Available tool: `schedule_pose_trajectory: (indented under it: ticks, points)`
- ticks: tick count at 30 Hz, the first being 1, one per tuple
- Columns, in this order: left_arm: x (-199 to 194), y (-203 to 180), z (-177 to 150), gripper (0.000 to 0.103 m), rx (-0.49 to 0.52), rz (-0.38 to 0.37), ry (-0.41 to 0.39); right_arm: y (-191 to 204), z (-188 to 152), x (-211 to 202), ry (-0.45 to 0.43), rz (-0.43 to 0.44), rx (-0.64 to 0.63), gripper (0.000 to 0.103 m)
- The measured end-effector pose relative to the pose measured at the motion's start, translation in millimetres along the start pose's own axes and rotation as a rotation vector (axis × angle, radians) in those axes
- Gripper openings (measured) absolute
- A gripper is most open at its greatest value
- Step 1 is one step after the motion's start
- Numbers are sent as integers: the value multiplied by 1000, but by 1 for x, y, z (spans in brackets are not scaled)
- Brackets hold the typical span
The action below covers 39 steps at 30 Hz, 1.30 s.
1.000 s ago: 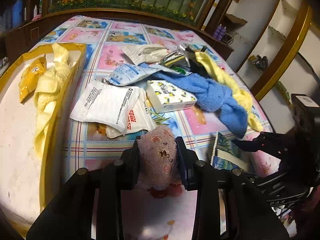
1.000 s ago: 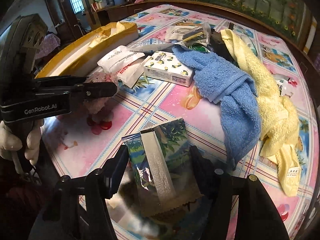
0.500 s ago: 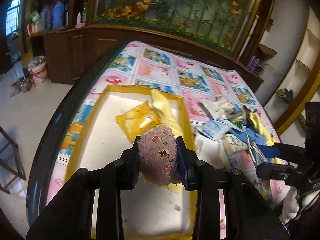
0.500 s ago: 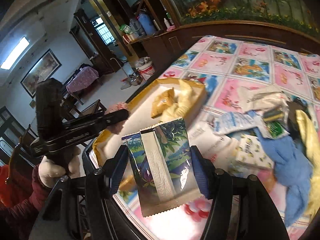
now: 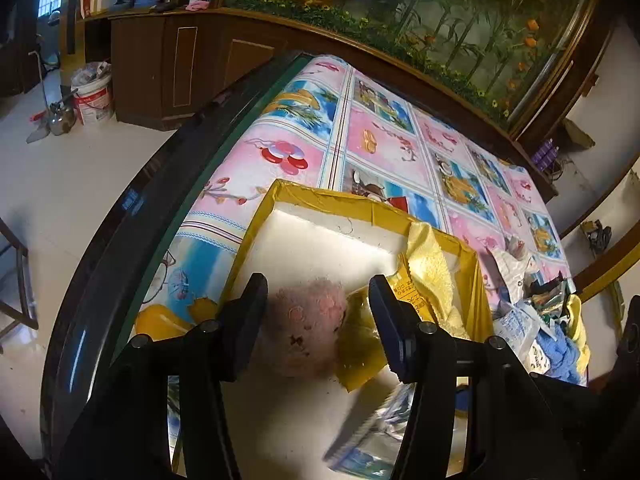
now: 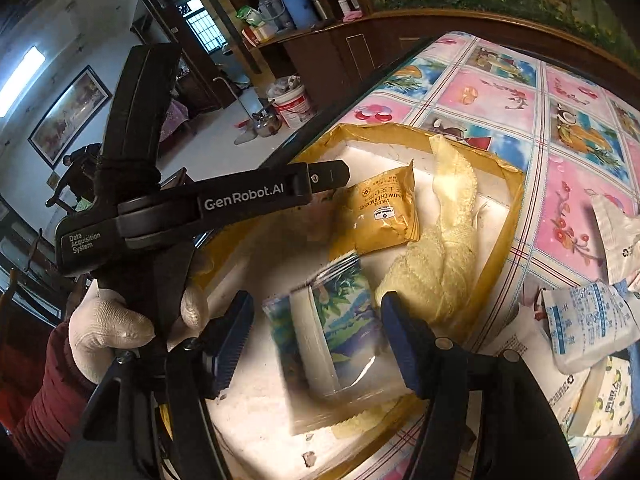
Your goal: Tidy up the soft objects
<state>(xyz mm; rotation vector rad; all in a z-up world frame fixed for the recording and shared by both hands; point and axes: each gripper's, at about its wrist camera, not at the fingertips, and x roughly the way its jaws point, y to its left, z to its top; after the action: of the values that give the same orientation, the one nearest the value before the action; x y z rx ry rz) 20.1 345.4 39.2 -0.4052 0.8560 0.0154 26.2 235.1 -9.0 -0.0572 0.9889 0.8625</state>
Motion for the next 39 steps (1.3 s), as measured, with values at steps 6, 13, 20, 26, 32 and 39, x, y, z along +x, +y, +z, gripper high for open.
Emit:
schedule_pose_trajectory:
  ticks: [6, 13, 20, 26, 32, 39]
  points:
    - [-13, 2, -16, 54, 24, 61, -29, -18, 2, -26, -93, 58, 56, 70]
    - [-28, 10, -36, 54, 13, 54, 4, -89, -31, -113, -231, -83, 188, 70]
    - [-64, -14, -44, 54, 27, 33, -64, -141, -73, -153, -233, -192, 281, 70]
    - [-82, -99, -55, 57, 179, -87, -66, -144, -82, -137, -193, -168, 263, 70]
    - [-46, -150, -60, 57, 173, -126, 49, -125, -63, -95, -88, -291, 142, 70]
    - [-3, -184, -69, 57, 199, -54, 153, -121, -61, -74, -55, -457, 2, 65]
